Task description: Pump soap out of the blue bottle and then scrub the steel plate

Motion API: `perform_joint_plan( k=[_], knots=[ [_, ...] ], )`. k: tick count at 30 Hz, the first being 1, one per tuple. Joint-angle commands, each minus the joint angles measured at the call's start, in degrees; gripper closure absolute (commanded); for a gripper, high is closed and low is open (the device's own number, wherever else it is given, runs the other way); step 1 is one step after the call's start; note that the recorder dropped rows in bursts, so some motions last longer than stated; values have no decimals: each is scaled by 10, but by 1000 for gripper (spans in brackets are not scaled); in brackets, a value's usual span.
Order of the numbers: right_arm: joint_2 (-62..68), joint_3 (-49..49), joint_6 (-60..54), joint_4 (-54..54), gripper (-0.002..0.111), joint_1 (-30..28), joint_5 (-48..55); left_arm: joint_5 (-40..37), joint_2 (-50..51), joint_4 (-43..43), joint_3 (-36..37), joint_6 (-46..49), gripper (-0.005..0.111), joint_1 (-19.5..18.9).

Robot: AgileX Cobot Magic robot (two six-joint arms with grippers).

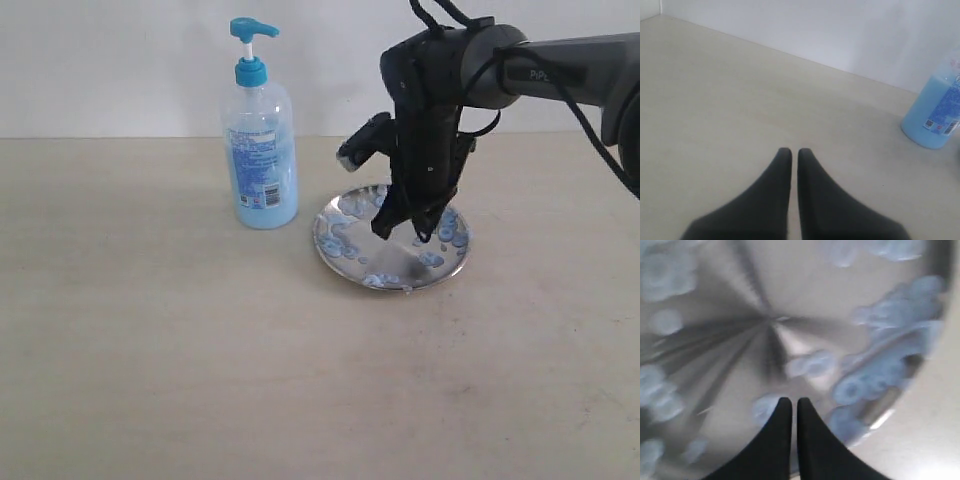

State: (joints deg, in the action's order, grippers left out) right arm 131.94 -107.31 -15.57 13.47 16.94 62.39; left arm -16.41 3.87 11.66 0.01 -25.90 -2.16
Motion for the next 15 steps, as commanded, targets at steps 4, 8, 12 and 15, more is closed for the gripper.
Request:
perform_joint_plan(
  k=[4,8,12,15],
  knots=[
    [-1,0,188,-90,109,-3,-81,4,-1,-3,0,4,103,0],
    [0,0,-67,-74,109,1,76,4,-1,-3,0,4,103,0],
    [0,-1,53,76,109,-5,-22,4,-1,-3,0,5,103,0],
    [-9,-12,236,75,109,-4,-82,4,-1,-3,0,5,103,0]
  ],
)
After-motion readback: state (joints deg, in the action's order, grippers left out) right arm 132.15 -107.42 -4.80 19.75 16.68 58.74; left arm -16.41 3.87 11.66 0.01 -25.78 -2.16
